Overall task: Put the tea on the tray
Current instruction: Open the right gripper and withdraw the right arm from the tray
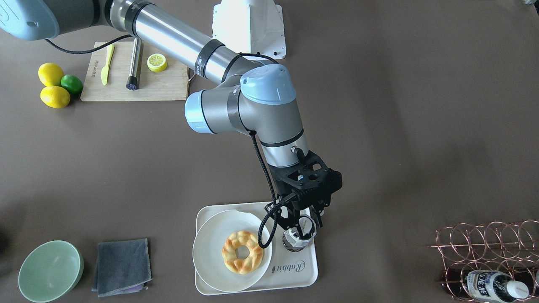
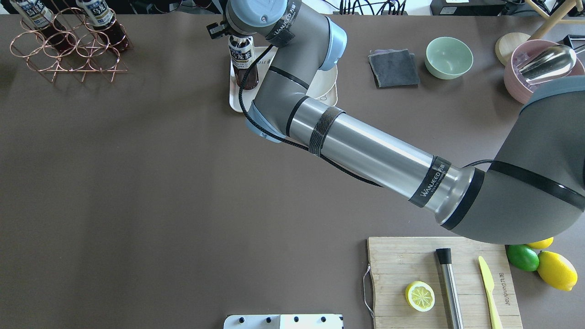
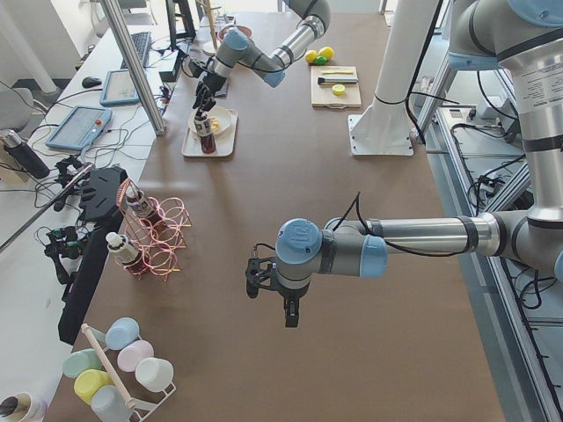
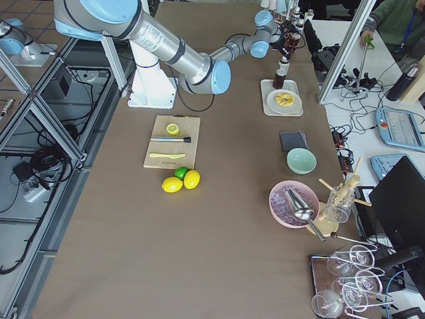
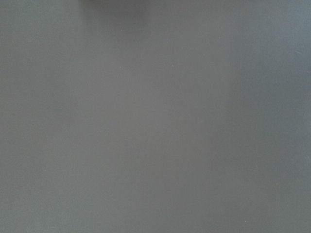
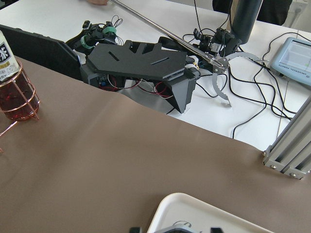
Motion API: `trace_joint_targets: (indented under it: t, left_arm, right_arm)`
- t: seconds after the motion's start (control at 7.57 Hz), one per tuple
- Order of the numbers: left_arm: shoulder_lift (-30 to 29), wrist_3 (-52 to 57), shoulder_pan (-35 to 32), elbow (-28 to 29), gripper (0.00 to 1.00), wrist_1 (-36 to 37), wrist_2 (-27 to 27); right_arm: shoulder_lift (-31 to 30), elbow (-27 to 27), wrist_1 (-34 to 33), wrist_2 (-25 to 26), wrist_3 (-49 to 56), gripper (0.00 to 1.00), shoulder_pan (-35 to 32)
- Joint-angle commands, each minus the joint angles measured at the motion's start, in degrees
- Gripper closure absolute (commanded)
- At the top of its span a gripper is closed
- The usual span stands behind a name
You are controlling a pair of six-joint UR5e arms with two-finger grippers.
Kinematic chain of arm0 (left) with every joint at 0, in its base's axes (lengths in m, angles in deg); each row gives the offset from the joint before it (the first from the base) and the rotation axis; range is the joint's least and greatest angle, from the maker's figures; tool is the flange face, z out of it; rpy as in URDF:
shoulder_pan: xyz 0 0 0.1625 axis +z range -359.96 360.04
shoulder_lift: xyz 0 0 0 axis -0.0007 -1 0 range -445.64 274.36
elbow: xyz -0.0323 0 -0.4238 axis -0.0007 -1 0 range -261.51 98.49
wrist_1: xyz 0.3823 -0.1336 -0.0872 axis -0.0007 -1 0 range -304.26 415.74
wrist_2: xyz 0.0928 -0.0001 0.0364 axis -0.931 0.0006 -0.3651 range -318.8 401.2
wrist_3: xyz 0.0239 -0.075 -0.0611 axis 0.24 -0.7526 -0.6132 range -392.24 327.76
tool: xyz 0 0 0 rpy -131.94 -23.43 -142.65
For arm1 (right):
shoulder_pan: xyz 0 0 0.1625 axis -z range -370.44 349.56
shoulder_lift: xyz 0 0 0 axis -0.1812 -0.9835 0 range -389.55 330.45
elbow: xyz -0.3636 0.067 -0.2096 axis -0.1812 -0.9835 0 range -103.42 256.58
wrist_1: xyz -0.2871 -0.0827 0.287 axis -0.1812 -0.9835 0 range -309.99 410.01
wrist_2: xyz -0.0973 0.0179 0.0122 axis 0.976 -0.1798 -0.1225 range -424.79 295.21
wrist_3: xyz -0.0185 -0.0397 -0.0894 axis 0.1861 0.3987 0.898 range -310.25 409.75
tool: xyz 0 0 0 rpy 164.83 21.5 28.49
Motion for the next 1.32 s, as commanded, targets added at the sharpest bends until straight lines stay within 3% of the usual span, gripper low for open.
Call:
trace_joint_targets:
  t: [0.0, 0.26, 0.4, 0.66, 0.79, 0.92, 1.19]
  left_arm:
    - [0.06, 0.05, -0.11, -0.14, 0.02, 0.0, 0.09]
    - [0.06, 0.05, -1.51, -0.58, 0.02, 0.0, 0.09]
    - [0.06, 0.05, -1.52, -0.84, 0.02, 0.17, 1.83]
    - [0.06, 0.05, -1.52, -0.67, 0.02, 0.61, 3.43]
    - [0.06, -0.04, -1.35, -0.4, 0.02, 0.7, 3.43]
    - [0.15, -0.12, -1.26, 0.38, 0.02, 0.79, 3.34]
    - [0.32, -0.04, -1.08, 0.65, 0.02, 0.44, 3.34]
  right_arm:
    - [0.3, 1.47, -0.28, -0.11, -6.7, 0.01, -0.34]
    - [-0.05, 6.02, -2.98, -4.65, -9.29, 0.01, -1.92]
    - [0.21, 11.36, -12.75, -7.64, -10.87, 0.01, -3.32]
    - [-2.49, 22.7, -29.31, -18.86, -10.19, 0.0, -8.4]
    - [-8.08, 29.45, -35.21, -27.36, -9.14, 0.0, -12.87]
    - [-17.19, 39.18, -40.57, -31.02, -9.13, 0.0, -15.78]
    - [-38.09, 56.34, -43.61, -31.23, -7.47, 0.0, -20.1]
